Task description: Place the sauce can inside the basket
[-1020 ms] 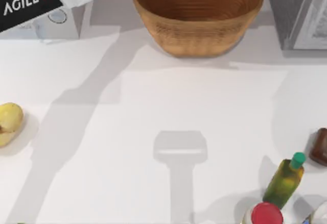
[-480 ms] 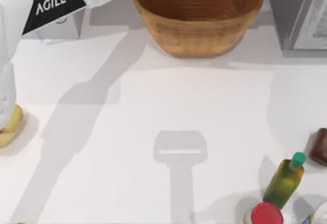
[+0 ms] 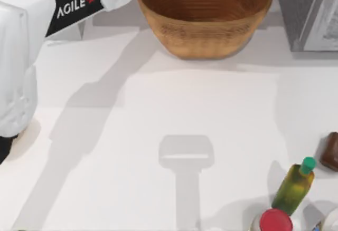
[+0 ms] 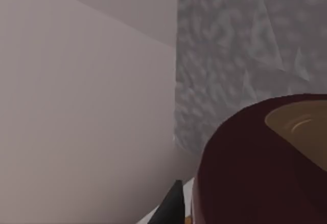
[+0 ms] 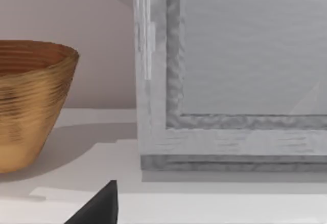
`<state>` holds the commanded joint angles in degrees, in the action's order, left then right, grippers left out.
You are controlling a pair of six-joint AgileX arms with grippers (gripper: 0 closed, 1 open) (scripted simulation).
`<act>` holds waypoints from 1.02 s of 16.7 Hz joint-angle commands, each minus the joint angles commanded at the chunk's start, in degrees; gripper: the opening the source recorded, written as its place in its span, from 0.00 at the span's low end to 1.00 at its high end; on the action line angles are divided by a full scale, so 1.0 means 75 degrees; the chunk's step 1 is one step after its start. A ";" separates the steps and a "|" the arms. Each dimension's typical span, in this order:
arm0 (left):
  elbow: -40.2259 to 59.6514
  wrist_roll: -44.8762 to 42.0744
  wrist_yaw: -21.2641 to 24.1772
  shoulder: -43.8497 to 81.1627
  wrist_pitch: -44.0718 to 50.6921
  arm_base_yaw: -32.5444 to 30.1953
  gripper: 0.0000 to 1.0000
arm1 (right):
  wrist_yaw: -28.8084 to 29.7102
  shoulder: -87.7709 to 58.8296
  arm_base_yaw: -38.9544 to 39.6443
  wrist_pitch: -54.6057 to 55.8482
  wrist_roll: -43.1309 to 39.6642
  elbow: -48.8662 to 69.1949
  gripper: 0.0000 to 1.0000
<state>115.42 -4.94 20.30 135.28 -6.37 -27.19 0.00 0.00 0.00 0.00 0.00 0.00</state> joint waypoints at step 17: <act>0.0000 0.0000 0.0000 0.0000 0.0000 0.0000 1.00 | 0.0000 0.0000 0.0000 0.0000 0.0000 0.0000 1.00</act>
<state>115.42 -4.94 20.30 135.28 -6.37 -27.19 0.00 0.00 0.00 0.00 0.00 0.00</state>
